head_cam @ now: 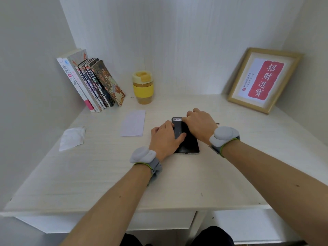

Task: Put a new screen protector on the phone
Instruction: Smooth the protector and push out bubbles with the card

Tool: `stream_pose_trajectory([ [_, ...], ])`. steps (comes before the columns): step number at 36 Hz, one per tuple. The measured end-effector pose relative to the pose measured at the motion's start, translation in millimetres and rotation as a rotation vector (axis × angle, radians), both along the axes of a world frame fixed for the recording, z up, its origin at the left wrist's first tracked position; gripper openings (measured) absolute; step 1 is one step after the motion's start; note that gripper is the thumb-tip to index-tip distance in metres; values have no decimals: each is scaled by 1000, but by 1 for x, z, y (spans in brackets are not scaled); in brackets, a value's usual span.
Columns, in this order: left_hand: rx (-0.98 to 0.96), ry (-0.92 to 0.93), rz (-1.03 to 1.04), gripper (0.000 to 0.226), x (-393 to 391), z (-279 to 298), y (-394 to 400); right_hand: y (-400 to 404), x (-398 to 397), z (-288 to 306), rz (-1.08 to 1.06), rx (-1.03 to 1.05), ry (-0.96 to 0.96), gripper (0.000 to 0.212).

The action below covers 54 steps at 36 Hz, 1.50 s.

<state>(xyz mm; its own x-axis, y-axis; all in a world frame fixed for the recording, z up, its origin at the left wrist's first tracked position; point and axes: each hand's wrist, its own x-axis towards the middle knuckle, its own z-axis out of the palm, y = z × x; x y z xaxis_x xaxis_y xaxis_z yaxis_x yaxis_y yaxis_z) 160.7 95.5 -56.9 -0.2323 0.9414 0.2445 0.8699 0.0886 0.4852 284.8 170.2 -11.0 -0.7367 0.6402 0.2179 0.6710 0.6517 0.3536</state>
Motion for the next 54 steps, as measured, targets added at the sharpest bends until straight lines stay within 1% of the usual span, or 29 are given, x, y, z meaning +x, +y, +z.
stream_pose_trajectory([
  [5,16,-7,2,48,1,-1,0,-13,9,-1,47,49,-37,24],
  [14,10,-25,0,47,0,-2,1,-13,-3,0,-35,41,-32,24],
  [23,16,-25,9,47,0,-1,0,-16,5,-6,11,41,-29,23],
  [32,13,3,9,46,2,1,-2,-11,-7,-1,-63,38,-25,23],
  [35,5,32,16,46,2,2,-2,-13,-1,-3,-50,47,-13,23],
  [42,7,25,23,46,4,3,-3,-22,23,-7,2,31,9,27],
  [50,17,23,27,48,3,1,-3,-12,16,-2,-118,12,9,25],
  [54,16,15,29,49,3,1,-3,-7,15,-1,-129,5,1,26],
])
